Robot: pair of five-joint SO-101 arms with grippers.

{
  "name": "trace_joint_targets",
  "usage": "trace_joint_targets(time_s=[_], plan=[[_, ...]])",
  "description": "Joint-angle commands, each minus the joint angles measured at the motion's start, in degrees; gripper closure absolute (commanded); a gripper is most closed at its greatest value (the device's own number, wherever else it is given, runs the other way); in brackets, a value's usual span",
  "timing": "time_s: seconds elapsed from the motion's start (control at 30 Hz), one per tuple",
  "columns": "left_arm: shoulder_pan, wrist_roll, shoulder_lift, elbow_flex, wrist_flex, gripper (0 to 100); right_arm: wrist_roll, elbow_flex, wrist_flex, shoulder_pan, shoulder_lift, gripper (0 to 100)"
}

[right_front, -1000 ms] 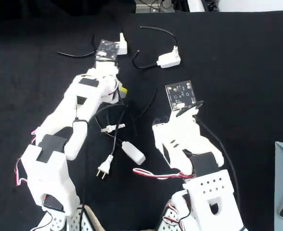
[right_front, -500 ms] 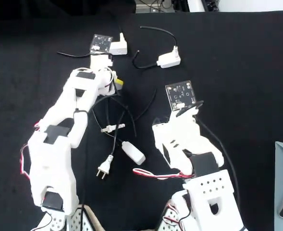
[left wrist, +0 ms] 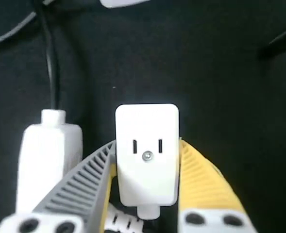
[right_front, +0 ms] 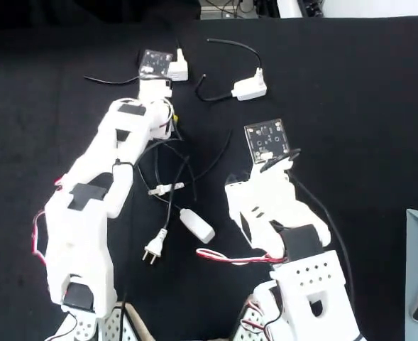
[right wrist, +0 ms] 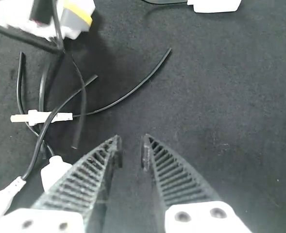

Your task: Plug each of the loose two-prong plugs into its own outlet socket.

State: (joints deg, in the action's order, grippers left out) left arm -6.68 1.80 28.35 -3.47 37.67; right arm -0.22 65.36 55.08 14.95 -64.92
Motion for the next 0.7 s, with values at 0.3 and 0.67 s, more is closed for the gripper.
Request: trace_joint_targets(time_s=[0.3, 0.67], plan=[[-0.1, -0.4, -26.1, -0.8, 5.2, 97, -0.3, -0.4, -0.7, 0.7, -0.6, 91.7], [-2.0, -0.2, -47.7, -0.9, 19.4, 97, -0.2, -0.4, -0.7, 0.7, -0.6, 91.7]])
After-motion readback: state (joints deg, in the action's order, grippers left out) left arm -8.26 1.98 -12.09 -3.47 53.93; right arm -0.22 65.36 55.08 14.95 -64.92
